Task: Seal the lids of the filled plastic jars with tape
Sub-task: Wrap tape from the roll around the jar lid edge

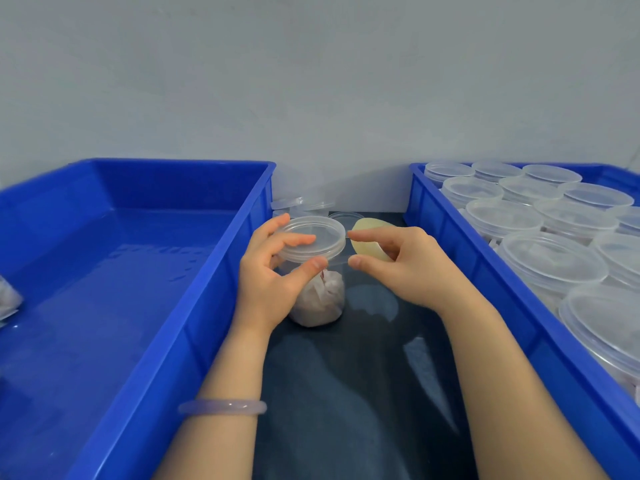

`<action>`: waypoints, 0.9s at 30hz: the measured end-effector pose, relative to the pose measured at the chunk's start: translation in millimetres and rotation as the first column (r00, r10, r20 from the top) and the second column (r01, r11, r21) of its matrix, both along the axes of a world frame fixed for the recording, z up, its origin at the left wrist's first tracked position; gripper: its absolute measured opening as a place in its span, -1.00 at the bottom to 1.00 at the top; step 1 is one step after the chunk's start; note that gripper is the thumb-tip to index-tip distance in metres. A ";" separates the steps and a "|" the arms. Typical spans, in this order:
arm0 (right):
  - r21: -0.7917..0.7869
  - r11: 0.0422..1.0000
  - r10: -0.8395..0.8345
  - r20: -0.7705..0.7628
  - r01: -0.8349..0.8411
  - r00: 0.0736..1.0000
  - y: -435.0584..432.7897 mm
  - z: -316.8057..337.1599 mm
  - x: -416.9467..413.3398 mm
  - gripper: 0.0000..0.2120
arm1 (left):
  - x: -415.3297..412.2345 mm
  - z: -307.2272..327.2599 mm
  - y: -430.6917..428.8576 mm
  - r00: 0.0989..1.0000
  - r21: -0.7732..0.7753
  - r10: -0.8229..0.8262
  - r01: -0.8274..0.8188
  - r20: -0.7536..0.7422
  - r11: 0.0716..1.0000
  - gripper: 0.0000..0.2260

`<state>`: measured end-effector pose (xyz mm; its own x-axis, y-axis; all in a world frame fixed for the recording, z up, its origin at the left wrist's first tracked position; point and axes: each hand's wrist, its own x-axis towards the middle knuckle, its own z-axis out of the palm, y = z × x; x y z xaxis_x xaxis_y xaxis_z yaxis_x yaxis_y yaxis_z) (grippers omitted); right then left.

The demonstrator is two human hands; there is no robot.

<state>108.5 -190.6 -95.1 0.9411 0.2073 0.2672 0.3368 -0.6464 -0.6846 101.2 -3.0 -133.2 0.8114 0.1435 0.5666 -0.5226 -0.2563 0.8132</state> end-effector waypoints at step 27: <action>-0.025 0.998 0.058 -0.162 -0.063 0.985 -8.7 28.8 -17.2 -0.40 | -10.2 27.0 8.7 0.961 -0.029 -0.262 0.260 -0.089 0.965 -0.61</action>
